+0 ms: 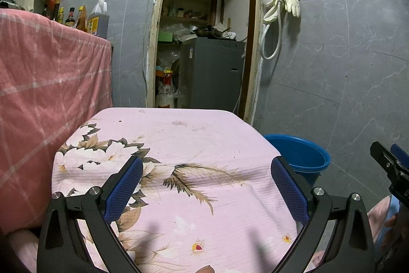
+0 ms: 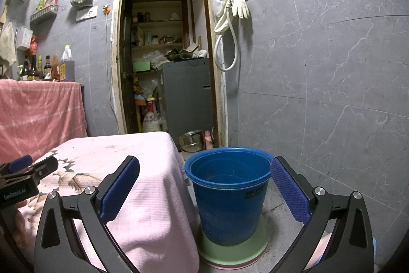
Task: Collect trash
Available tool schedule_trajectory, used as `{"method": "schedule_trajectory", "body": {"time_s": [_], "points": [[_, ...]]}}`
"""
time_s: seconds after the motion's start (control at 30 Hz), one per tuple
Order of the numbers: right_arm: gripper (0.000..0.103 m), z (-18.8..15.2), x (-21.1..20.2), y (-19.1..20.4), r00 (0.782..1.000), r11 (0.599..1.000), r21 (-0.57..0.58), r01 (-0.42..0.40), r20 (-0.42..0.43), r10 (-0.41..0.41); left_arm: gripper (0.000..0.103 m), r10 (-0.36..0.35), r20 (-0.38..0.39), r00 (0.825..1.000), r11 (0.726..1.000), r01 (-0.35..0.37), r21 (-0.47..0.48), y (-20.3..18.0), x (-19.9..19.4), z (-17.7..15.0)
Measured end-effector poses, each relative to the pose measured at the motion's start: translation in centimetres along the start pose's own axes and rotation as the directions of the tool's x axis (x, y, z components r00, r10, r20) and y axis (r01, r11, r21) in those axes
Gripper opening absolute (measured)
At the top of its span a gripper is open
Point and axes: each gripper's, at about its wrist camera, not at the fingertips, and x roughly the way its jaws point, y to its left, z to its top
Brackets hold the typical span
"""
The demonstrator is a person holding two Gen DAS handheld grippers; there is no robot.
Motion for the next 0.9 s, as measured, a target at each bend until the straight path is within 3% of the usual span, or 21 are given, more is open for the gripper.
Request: {"method": "schedule_trajectory", "body": {"time_s": [0.9], "points": [[0.103,0.01,0.10,-0.09,1.000,1.000,0.000,-0.001,-0.001,0.001,0.098,0.003,-0.003,1.000,1.000,-0.003,-0.004,-0.05,-0.07,-0.05]]}}
